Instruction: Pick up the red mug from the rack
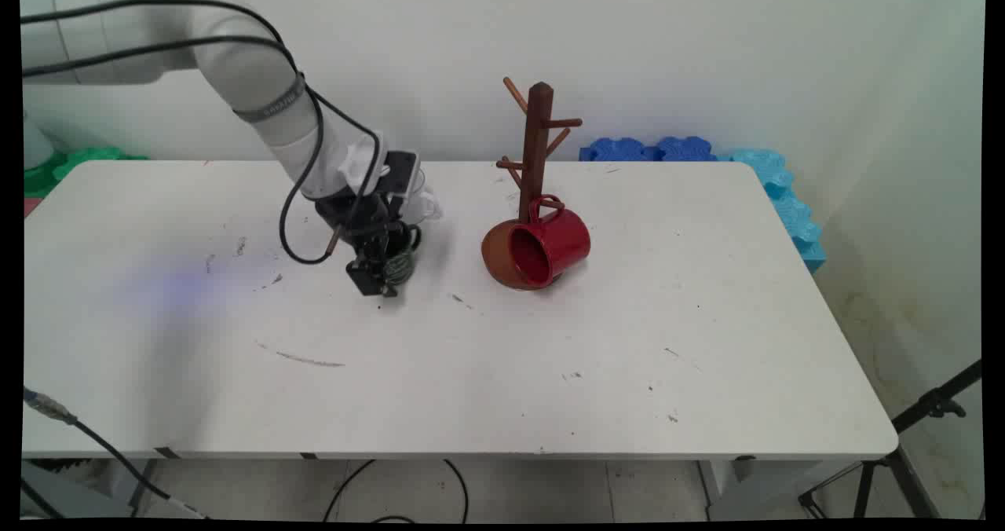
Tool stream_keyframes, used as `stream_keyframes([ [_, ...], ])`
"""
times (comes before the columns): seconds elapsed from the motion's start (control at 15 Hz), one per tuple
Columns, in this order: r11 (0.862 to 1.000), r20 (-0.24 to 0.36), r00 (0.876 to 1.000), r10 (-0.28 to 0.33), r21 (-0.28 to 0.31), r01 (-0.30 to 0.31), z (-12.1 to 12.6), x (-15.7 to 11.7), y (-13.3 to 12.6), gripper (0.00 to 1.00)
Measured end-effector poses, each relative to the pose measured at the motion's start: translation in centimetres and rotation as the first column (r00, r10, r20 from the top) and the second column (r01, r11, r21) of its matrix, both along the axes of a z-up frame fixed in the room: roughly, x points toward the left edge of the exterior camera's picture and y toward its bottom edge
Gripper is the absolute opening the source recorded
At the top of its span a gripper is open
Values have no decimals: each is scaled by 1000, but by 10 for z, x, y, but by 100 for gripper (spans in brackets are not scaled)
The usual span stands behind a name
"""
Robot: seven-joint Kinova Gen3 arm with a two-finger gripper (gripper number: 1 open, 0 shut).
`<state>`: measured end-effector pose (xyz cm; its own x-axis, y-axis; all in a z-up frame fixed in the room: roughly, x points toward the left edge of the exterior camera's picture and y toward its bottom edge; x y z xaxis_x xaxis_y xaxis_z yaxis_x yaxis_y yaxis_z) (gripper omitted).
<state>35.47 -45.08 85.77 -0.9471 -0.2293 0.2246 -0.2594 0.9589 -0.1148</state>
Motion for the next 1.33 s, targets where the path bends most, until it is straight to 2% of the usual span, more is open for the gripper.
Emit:
stream_keyframes([
  [0.13, 1000, -52, 998, 19, -8, -20, 17, 4, 2, 100],
  [0.33, 999, -149, 988, 23, -26, -28, 51, 22, 10, 100],
  [0.47, 999, -224, 974, 21, -34, -29, 70, 41, 19, 100],
  [0.6, 998, -312, 950, 36, -34, -49, 85, 64, 29, 100],
  [0.67, 997, -359, 932, 51, -28, -65, 90, 75, 35, 100],
  [0.73, 997, -386, 921, 60, -23, -75, 92, 80, 39, 100],
  [0.8, 996, -425, 902, 73, -15, -87, 94, 88, 45, 100],
  [0.87, 996, -450, 889, 79, -8, -92, 95, 92, 48, 100],
  [0.93, 995, -487, 869, 90, 2, -102, 95, 100, 55, 100],
  [1.07, 992, -567, 815, 117, 24, -126, 93, 116, 69, 100],
  [1.13, 990, -596, 793, 129, 32, -137, 92, 122, 75, 100],
  [1.2, 989, -613, 778, 137, 38, -144, 90, 126, 78, 100],
  [1.27, 987, -636, 757, 148, 46, -154, 88, 130, 83, 100],
  [1.33, 986, -650, 744, 155, 51, -160, 86, 132, 85, 100],
])
